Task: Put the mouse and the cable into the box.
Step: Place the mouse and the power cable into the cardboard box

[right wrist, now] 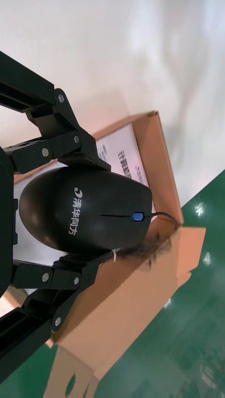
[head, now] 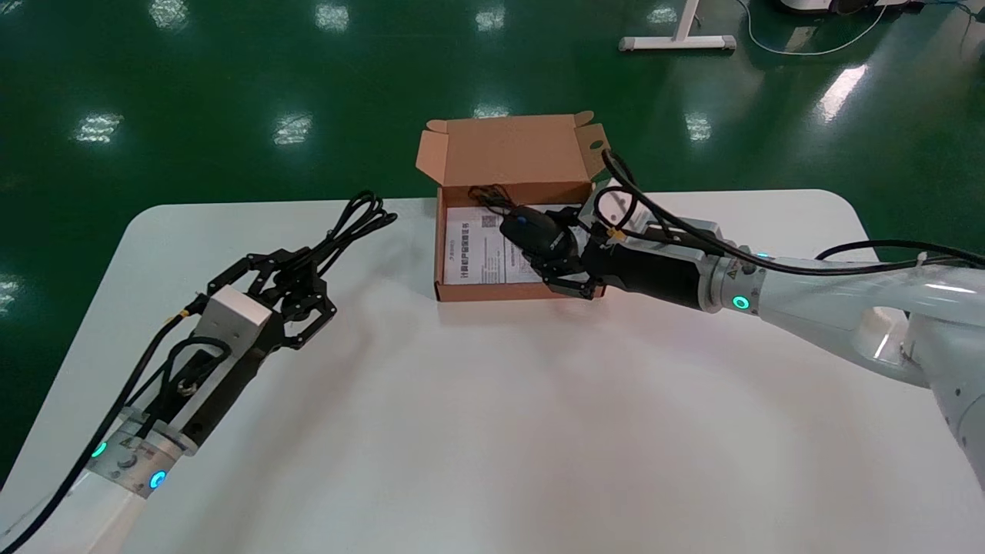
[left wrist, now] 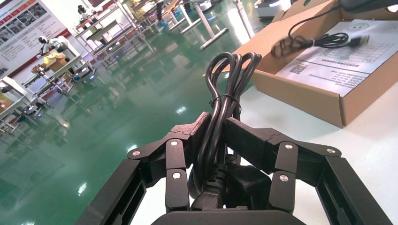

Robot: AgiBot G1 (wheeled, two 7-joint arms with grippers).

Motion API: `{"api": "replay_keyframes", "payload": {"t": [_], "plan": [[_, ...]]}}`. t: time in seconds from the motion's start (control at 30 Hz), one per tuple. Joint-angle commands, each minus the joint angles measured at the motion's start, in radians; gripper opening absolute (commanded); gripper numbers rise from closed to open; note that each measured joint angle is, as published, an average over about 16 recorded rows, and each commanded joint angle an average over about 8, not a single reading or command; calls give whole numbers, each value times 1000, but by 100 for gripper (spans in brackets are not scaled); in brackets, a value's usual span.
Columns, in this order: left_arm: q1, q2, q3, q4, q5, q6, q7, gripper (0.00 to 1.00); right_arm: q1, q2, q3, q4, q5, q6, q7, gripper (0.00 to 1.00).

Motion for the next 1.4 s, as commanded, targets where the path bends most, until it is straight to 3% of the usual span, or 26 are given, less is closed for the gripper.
{"api": "replay_keyframes", "payload": {"t": [0.03, 0.6, 0.63, 0.87, 0.9, 1.4], "plan": [[2, -1, 2, -3, 2, -3, -3, 0, 6, -6, 2, -19, 2, 5, -15, 0], [46, -18, 1, -52, 6, -29, -23, 0, 11, -73, -9, -75, -16, 198, -95, 0], [48, -18, 1, -56, 6, -31, -24, 1, 11, -74, -8, -74, -14, 200, -95, 5], [56, -24, 1, -74, 10, -41, -28, 1, 8, -75, -1, -64, 1, 190, -89, 93], [55, -25, 3, -76, 13, -42, -27, 1, 8, -75, 0, -64, 2, 190, -88, 100], [-92, -48, 87, -6, 109, 10, 29, 0, 9, -73, -4, -62, 7, 189, -87, 100]]}}
